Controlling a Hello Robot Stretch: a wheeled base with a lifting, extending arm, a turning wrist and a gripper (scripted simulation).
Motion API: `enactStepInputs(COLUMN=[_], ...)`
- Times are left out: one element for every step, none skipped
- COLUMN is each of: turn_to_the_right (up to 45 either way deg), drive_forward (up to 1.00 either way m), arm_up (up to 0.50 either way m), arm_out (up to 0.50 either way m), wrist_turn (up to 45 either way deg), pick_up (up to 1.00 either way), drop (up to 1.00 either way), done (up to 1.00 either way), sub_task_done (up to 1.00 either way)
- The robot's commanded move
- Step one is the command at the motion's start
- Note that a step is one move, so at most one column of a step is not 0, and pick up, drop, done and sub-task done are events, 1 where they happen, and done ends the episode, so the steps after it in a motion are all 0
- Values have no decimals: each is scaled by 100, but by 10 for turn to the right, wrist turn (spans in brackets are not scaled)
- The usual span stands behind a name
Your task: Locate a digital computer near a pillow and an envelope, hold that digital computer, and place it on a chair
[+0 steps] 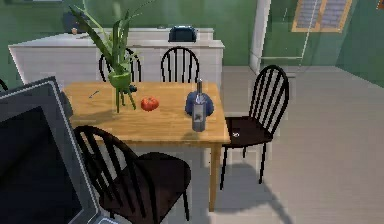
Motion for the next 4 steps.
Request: enactStepInputs(turn_to_the_right=[0,-450,-390,0], drive_forward=[5,0,0,100], arm_up=[0,0,0,0], arm_out=[0,0,0,0], wrist_turn=[0,0,0,0], pick_up=[0,0,0,0], drop=[0,0,0,0], done=[0,0,0,0], sub_task_done=[0,0,0,0])
